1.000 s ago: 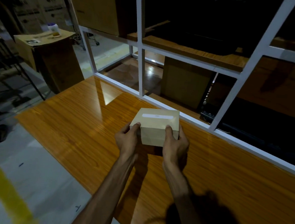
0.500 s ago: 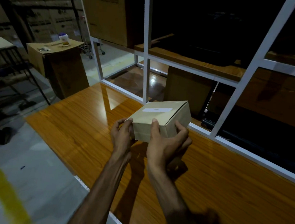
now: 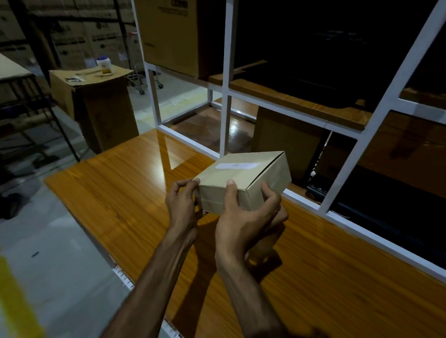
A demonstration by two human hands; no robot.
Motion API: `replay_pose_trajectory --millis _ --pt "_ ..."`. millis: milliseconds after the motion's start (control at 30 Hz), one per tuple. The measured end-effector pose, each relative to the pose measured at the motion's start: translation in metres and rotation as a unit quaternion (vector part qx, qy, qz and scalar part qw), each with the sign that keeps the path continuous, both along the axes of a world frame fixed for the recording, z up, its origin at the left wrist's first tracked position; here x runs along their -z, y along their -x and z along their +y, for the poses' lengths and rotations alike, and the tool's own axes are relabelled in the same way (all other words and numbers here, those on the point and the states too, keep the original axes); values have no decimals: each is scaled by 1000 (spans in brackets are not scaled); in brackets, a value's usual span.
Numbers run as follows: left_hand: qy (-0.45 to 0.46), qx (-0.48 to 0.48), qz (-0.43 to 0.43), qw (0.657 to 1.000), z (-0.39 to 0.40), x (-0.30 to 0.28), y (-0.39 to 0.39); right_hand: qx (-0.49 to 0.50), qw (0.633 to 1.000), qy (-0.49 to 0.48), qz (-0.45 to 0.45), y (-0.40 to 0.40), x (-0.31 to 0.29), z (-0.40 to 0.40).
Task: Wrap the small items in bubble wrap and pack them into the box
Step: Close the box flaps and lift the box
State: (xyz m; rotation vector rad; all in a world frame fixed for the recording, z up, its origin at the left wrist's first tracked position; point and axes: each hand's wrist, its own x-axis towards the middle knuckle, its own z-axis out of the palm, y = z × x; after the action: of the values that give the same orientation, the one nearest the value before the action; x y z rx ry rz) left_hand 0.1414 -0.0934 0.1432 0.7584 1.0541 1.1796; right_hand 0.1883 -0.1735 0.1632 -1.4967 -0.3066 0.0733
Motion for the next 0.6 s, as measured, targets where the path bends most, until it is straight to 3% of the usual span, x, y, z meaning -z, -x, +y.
replay_pose_trajectory --millis 233,433,600 --pt "-9 -13 13 1000 -4 -8 -2 -23 999 -13 24 -9 -2 -1" --pt "-99 -68 71 990 -19 -22 -9 -27 988 -85 127 -37 3 1" --pt "-140 -72 72 985 -28 -27 -12 -39 985 -102 137 -46 8 0"
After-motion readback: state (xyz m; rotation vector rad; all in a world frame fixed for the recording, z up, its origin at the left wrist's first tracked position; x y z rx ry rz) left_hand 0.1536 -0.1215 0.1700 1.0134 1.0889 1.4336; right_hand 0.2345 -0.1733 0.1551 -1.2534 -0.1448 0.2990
